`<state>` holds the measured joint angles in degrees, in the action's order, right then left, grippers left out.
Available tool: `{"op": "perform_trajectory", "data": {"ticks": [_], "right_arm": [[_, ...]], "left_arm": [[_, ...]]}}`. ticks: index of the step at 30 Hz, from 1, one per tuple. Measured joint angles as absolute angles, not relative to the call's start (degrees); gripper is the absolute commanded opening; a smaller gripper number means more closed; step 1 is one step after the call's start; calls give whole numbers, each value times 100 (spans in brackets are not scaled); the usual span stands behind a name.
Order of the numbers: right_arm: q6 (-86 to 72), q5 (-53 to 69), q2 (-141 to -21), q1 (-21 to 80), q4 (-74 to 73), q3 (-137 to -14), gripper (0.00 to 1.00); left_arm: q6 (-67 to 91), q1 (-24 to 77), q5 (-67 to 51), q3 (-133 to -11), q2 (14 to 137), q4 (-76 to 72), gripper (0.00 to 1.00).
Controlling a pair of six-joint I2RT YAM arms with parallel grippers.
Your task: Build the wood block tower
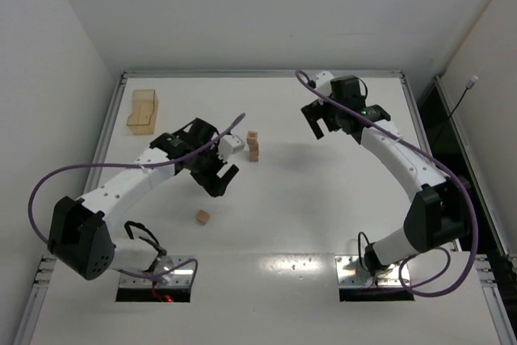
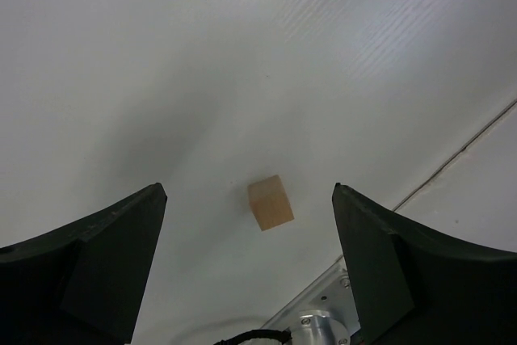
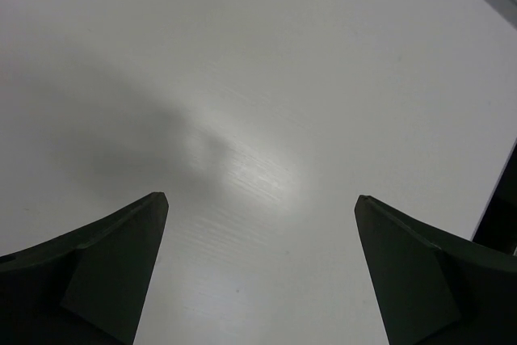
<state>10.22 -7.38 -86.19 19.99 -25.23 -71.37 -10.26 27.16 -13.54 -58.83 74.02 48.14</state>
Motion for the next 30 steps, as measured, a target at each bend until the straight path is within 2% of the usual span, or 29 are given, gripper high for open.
{"op": "perform_trajectory", "data": {"ticks": [5,7,10,21,25,30], "right_arm": [[917,-744,-8499,1424,-2639,-6866,99],[895,-727,-8401,1299,-2657,-6860,99],[895,-679,-8298,1177,-2672,-6860,99],[895,-410,-8565,1094,-2904,-6984,99],[895,-338,-8761,1094,-2932,-7122,99],[895,-279,-8838,1094,-2974,-7172,99]], "left_arm": [[-1061,3465,-696,-5887,8055,4943,74],[-1098,3573,-572,-5887,8305,5074,68],[-1203,3577,-427,-5887,8547,5295,64],[-1549,3577,-123,-5509,8628,5813,60],[-1658,3577,-156,-5446,8652,5940,56],[-1774,3566,-336,-5446,8927,5961,56]]}}
